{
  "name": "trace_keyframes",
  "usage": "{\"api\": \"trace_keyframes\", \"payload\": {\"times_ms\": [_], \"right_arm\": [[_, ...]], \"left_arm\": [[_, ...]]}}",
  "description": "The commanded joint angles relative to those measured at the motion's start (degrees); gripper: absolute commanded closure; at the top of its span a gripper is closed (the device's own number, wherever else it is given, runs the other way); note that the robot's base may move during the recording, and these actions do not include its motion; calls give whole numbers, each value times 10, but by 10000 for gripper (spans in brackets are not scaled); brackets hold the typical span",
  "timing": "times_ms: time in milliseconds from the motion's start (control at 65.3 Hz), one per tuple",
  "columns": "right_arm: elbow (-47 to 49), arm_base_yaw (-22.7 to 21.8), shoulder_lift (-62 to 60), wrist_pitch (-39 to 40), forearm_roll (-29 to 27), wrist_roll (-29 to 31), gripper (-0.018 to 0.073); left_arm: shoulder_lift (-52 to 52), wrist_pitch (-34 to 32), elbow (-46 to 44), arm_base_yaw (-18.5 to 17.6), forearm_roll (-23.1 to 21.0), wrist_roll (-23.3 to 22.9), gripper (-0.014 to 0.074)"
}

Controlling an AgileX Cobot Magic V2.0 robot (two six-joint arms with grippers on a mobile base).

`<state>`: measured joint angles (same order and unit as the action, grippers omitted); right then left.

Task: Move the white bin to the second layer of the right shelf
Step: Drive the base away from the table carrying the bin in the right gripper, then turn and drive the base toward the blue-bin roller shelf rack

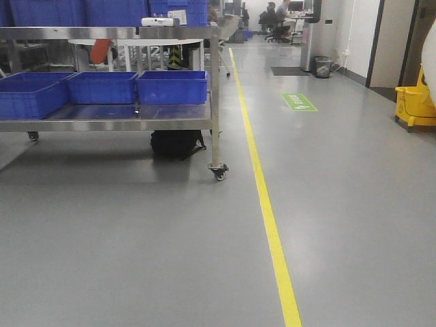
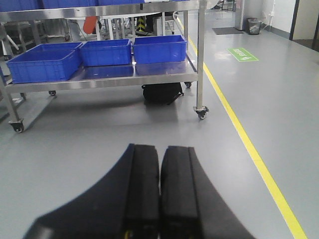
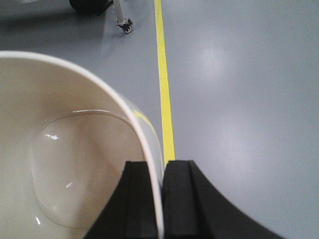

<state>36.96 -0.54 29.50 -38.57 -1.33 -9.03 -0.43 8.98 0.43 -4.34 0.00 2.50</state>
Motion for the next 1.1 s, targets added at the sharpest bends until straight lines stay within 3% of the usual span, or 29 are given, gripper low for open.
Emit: {"api": "trace_keyframes", "payload": {"times_ms": [0,1088], "right_arm": [[16,-3,0,53,1,1,511],[16,-3,0,53,1,1,511]], "left_arm": [[-9,-48,21,-2,0,-3,512],[-9,-48,21,-2,0,-3,512]]}}
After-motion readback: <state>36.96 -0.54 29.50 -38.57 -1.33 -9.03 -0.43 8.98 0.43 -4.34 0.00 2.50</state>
